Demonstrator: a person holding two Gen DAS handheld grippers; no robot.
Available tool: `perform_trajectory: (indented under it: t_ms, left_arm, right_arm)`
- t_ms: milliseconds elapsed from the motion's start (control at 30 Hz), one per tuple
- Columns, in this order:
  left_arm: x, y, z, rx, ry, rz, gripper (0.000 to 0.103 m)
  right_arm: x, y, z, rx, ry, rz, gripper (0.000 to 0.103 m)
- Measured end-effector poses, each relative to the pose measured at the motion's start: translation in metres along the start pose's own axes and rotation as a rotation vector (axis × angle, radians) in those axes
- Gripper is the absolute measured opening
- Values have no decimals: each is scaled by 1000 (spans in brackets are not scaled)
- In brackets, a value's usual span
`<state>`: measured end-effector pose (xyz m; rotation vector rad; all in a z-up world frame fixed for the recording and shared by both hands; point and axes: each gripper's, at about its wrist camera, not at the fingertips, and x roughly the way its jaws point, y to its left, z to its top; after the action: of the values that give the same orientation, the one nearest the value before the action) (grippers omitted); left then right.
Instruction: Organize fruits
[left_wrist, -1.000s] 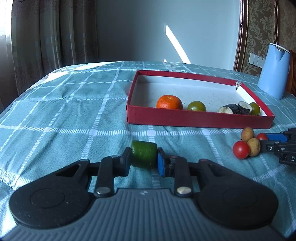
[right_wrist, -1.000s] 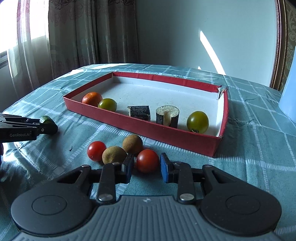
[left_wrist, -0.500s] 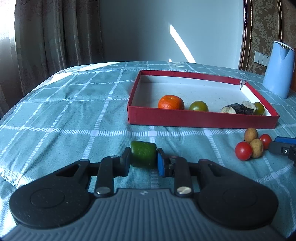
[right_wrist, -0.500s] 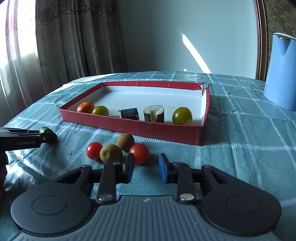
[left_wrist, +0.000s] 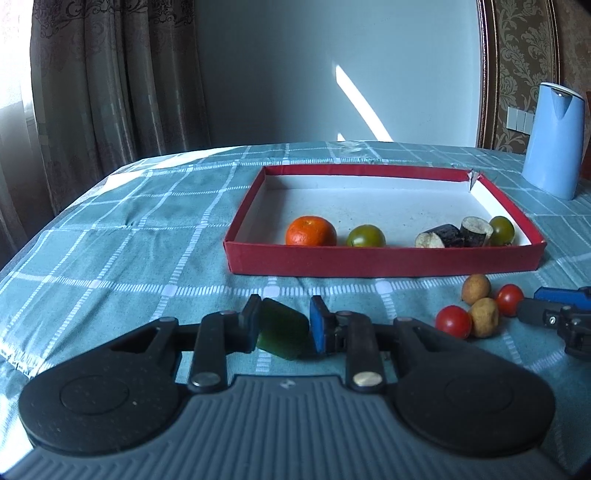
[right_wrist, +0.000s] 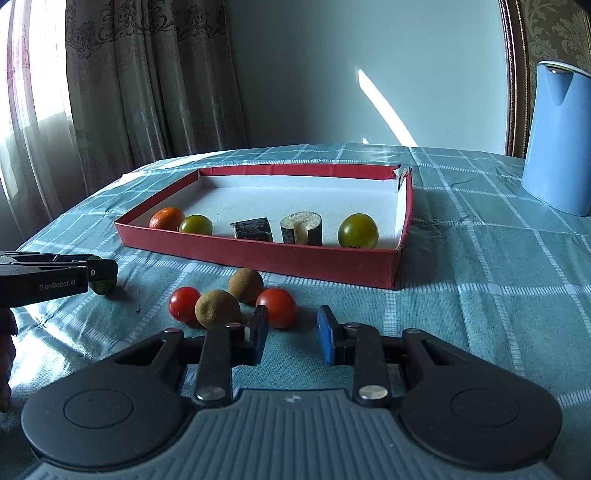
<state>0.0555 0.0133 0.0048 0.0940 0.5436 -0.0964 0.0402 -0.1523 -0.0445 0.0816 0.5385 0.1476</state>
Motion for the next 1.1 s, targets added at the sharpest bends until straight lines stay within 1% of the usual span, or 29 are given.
perform_trajectory:
  t_ms: [267,500,567,800,1100]
  left_arm:
    - [-2,-31,37,57,-78,13,25]
    - [19,-45,62,71,-99,42,25]
    - [29,-47,69,65,-92,51,25]
    - [69,-42,80,17,-27,51,25]
    - [100,-26,85,-29,24,81,26]
  right_arm:
    - [0,-8,0,46,2,30,28]
    - [1,-13,1,85,4,53,28]
    - [1,-13,0,83,5,53,28]
    - [3,-13,1,84,8,60,28]
    - [4,-14,0,92,12,71,28]
